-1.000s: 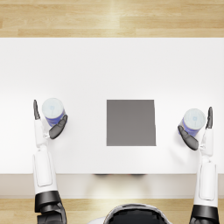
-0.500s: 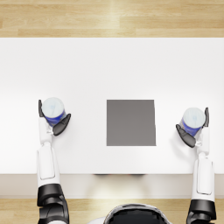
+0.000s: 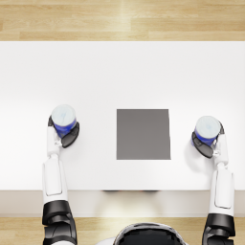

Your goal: Pick up the blue can on the left and place it in the middle, then pick up the blue can on the right and place it on top of the can in the middle

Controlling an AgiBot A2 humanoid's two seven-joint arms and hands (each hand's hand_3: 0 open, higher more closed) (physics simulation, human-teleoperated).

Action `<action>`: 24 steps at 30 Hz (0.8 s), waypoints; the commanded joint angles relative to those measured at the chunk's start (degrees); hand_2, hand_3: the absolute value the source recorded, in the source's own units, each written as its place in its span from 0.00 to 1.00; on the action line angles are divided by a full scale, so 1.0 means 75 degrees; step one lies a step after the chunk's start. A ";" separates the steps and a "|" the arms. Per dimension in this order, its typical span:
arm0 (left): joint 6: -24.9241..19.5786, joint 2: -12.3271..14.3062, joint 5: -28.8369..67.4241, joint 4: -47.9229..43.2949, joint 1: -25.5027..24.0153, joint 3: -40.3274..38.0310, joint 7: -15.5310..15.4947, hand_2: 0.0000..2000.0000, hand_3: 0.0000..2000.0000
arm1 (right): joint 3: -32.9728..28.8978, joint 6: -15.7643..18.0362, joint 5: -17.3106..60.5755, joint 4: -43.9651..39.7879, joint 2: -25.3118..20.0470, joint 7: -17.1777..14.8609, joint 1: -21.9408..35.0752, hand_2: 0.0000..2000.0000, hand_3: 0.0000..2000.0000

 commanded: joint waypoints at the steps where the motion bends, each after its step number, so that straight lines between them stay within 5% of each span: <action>1: 0.0026 -0.0016 -0.0001 -0.2150 -0.0464 0.0262 -0.0007 1.00 0.76 | 0.0088 -0.0029 0.0000 0.1770 -0.0011 0.0001 -0.0068 1.00 0.76; 6: 0.0133 0.0029 0.0000 -0.3889 -0.0601 0.1408 -0.0014 1.00 0.76 | 0.0655 0.0009 -0.0001 0.3431 -0.0065 0.0023 -0.0142 1.00 0.76; 21: -0.0039 0.0797 -0.1465 -0.2705 0.0208 0.3718 0.0010 1.00 0.76 | 0.1296 0.0092 -0.0003 0.3895 -0.0390 0.0076 0.0553 1.00 0.76; 24: -0.0031 0.0925 -0.1502 -0.2323 0.0271 0.4082 -0.0760 1.00 0.76 | 0.1290 0.0127 -0.0003 0.3907 -0.0429 0.0077 0.0569 1.00 0.76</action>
